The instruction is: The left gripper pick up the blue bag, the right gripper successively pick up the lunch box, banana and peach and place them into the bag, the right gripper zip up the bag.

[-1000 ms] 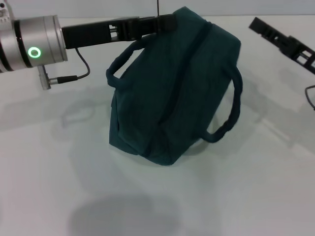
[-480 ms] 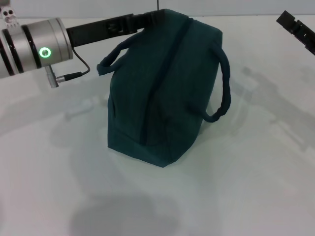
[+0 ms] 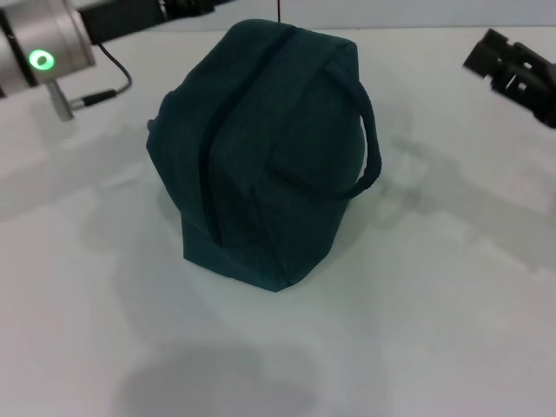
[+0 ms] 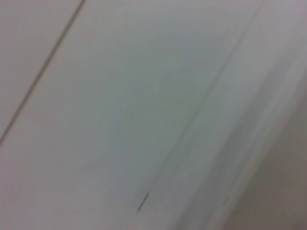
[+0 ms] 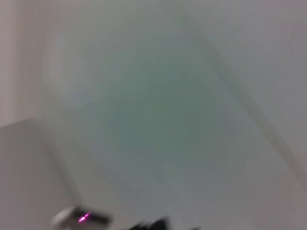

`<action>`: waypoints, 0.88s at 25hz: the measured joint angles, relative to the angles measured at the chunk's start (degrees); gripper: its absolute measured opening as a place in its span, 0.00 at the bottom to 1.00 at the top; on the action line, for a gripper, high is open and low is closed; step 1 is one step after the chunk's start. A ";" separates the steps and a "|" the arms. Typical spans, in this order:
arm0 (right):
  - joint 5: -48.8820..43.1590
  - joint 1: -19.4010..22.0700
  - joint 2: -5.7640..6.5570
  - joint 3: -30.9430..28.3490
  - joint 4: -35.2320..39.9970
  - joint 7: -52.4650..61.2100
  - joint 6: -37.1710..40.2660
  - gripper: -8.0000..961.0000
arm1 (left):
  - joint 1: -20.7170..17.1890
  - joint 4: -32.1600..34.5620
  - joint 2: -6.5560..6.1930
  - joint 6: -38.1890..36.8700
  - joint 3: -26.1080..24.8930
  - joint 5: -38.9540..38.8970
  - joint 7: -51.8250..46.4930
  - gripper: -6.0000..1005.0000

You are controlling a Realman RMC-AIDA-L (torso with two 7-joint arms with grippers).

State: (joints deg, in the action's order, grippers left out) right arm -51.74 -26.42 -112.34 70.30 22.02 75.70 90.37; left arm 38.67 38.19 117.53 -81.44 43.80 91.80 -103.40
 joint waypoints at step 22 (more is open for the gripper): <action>-27.51 -0.58 -2.30 0.04 10.57 -8.52 11.56 0.90 | -17.75 6.54 -2.94 -30.69 2.77 0.95 21.08 0.88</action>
State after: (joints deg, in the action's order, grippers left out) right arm -79.24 -27.00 -114.63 70.34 32.58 67.18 101.93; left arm 20.92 44.73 114.59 -112.13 46.58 92.75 -82.32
